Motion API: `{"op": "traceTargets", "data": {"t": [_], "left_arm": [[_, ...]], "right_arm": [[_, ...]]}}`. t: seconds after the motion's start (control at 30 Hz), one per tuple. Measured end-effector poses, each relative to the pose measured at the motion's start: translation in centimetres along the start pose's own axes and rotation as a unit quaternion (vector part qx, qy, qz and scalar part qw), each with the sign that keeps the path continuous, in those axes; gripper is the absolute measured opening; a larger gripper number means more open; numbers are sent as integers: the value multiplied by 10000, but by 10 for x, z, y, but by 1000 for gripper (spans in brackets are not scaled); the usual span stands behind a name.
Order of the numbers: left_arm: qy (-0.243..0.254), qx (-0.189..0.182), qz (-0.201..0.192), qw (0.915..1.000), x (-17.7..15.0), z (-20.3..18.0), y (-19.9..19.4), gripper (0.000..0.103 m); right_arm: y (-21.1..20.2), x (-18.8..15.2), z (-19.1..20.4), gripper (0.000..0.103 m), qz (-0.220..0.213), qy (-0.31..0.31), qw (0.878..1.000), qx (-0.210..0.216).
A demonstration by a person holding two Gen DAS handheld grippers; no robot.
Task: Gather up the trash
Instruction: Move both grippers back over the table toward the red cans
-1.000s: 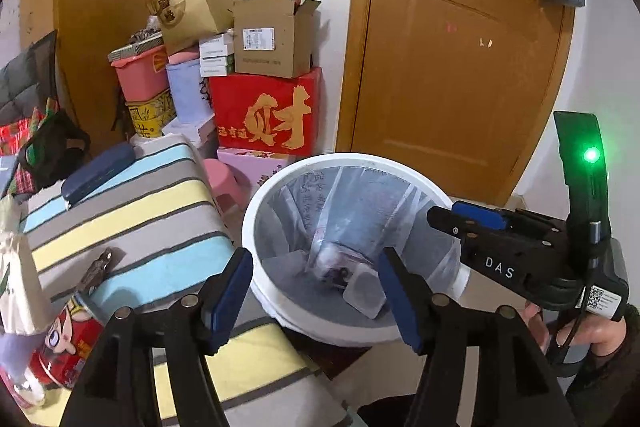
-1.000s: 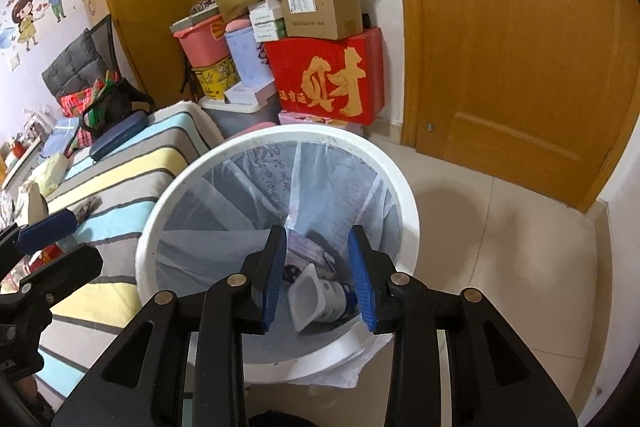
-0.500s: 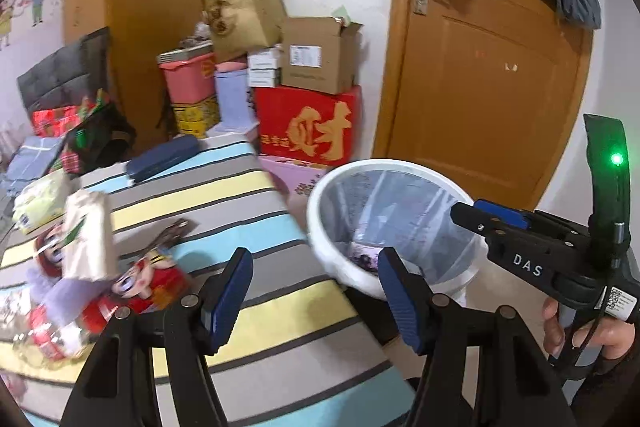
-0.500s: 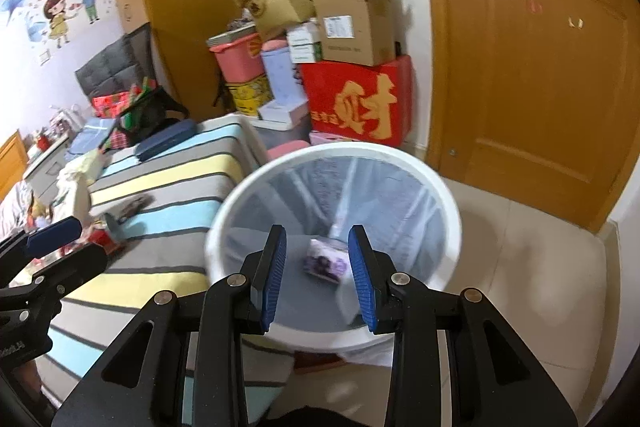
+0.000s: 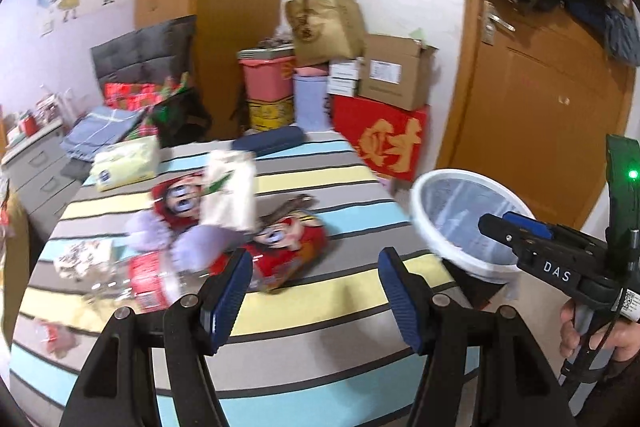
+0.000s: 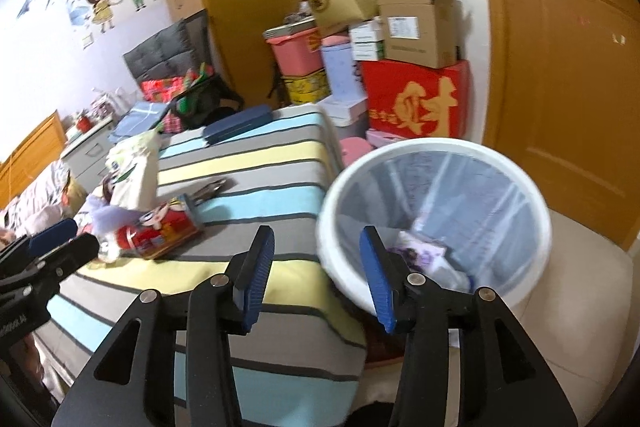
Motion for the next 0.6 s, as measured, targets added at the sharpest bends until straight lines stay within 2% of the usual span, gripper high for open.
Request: {"op": "traceTargets", "data": {"t": [0.37,0.43,0.6], "left_arm": [[-276,604,4,9978,-11,83,-17,72],[-333,646,33,9974,-13,98,-17,72],[-409,716,214,9964,-17,130,-12,72]], "right_arm": [[17,-15,59,52,298,-100,9983,501],[21,-16,72,57,339,-146,9976,583],[32,-20,96,57,487,-182,9958,749]]}}
Point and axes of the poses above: each gripper's, at about its wrist camera, not at the fingertips, and y roughly the way its jaws point, z to its left, x to its top, the point moved 7 cm from there along y, roughly the way its jaws point, and after that the axes turned 13 degrees about -z, right-handed, at the moved point
